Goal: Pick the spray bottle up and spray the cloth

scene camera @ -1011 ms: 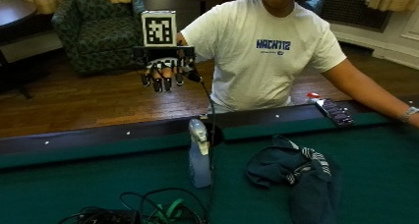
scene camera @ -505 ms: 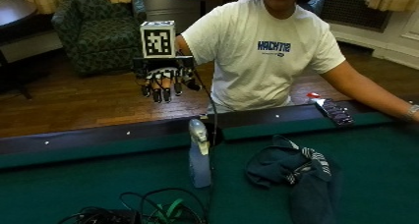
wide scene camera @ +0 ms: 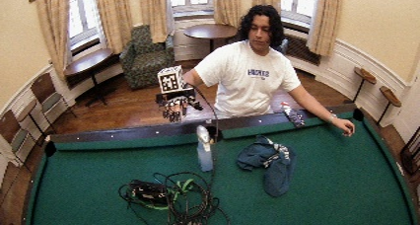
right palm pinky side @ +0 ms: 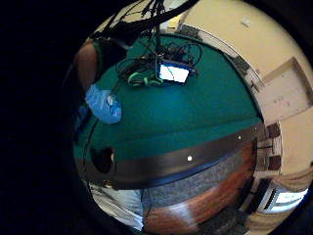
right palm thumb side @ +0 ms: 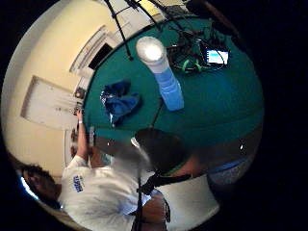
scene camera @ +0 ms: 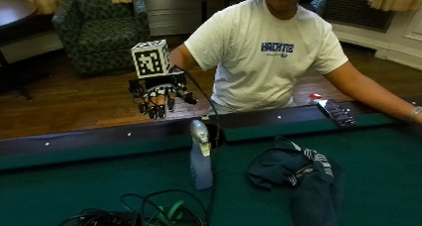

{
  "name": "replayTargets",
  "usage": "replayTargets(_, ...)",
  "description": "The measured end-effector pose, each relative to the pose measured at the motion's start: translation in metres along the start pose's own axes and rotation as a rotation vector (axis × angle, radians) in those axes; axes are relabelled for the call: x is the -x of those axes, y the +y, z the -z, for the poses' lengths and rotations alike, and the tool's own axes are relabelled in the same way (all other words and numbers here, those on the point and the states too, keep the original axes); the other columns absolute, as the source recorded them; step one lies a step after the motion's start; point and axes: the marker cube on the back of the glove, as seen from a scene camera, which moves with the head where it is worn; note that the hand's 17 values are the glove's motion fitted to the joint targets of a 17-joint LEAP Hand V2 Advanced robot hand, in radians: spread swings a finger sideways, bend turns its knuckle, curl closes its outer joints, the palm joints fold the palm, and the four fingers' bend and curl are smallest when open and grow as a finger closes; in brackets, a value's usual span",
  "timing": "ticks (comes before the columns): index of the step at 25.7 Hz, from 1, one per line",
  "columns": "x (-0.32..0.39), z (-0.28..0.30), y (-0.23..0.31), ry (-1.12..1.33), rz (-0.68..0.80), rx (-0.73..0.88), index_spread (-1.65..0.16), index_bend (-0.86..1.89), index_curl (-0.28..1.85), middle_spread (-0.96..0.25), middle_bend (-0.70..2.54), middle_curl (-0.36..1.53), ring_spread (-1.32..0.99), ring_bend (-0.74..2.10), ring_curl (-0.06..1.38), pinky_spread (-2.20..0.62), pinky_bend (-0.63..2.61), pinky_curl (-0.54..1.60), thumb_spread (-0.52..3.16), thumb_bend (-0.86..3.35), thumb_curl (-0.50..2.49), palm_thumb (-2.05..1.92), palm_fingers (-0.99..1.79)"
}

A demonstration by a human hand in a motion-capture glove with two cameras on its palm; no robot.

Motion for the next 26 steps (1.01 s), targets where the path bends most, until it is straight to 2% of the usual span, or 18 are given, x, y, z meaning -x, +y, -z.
replayTargets(6, 0.001, -0.030, 0.005, -0.064, -0.013, 0.020, -0.39, 0.12, 0.18, -0.10, 0.24, 0.31, -0.10, 0.49, 0.29, 0.21, 0.41, 0.31, 0.93, -0.03, 0.28, 0.33, 0.50)
replayTargets(26, 0.018, -0.096, -0.039, -0.686, -0.098, 0.069, -0.39, 0.11, 0.19, -0.11, 0.25, 0.35, -0.11, 0.50, 0.32, 0.20, 0.36, 0.32, 0.93, -0.01, 0.32, 0.43, 0.56)
